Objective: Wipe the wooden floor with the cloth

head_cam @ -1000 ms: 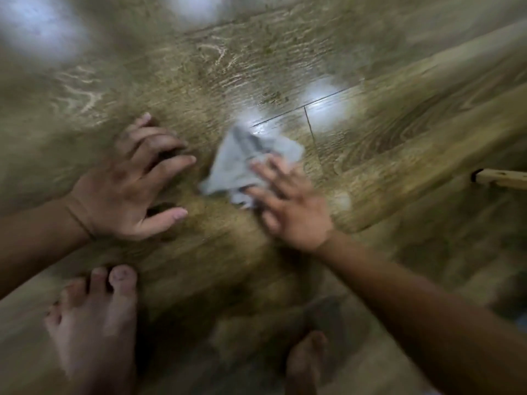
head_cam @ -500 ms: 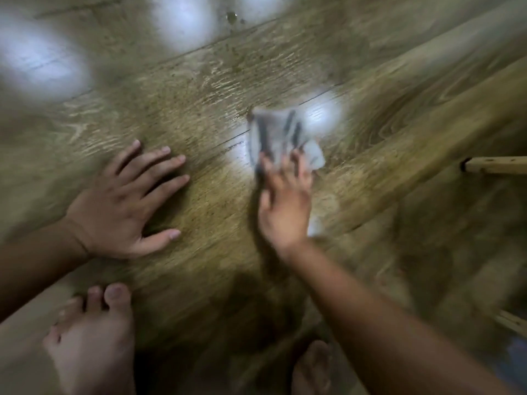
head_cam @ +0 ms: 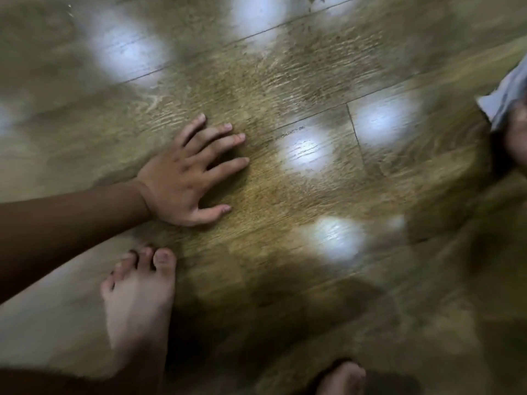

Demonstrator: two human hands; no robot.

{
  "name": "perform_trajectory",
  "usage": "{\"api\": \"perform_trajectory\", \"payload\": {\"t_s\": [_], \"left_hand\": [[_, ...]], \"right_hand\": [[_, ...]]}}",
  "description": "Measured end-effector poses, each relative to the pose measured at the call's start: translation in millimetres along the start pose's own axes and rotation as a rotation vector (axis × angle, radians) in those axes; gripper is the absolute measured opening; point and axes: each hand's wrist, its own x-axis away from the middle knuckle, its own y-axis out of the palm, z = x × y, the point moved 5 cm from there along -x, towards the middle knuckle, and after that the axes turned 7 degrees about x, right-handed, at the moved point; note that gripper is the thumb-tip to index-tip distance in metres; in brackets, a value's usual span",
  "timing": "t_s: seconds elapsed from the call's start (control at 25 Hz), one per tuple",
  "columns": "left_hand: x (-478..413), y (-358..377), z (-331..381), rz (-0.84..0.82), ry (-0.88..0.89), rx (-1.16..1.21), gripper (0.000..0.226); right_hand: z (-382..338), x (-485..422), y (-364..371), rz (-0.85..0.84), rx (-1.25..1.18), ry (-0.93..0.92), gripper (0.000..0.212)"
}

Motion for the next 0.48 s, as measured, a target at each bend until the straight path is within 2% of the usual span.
{"api": "perform_trajectory", "payload": {"t_s": [0.04, 0.08, 0.12, 0.16, 0.2, 0.24, 0.32, 0.36, 0.4, 0.48], "left_hand": [[-1.7, 1.3, 2.2, -0.018, 0.001, -0.012, 0.077], [-4.2, 2.3, 5.0, -0.032, -0.010, -0.025, 0.078], [-8.0, 0.4, 7.9, -0.035, -0.053, -0.029, 0.080], [-13.3, -1.9, 8.9, -0.041, -0.133, -0.028, 0.085], [-18.0, -2.1, 8.5, -0.061, -0.228, -0.044, 0.092], [-22.1, -2.4, 8.7, -0.097, -0.298, -0.063, 0.099], [-30.9, -4.9, 10.5, -0.131, -0.343, -0.062, 0.109], [-31.3, -3.9, 9.6, -0.124, -0.346, -0.063, 0.112], [-31.8, -0.8, 8.7, -0.121, -0.350, -0.061, 0.115], [-28.3, 7.6, 9.6, -0.120, -0.362, -0.063, 0.119]], "right_hand": [[3.9, -8.0, -8.0, 0.071, -0.033, 0.070, 0.051], [-25.1, 3.5, -26.1, 0.062, -0.107, 0.190, 0.054], [-85.8, 33.4, -42.7, 0.103, -0.127, 0.315, 0.050], [-135.8, 66.5, -41.7, 0.069, -0.044, 0.267, 0.045], [-203.4, 105.8, -49.2, 0.089, -0.038, 0.144, 0.041], [-282.3, 151.6, -58.2, 0.022, -0.060, -0.061, 0.038], [-364.1, 244.8, -42.2, -0.192, -0.160, -0.607, 0.035], [-364.8, 258.9, -38.6, -0.305, -0.159, -0.743, 0.033], [-349.9, 249.7, -38.0, -0.341, -0.172, -0.808, 0.031], [-280.9, 180.8, -50.6, -0.205, -0.147, -0.612, 0.032]]}}
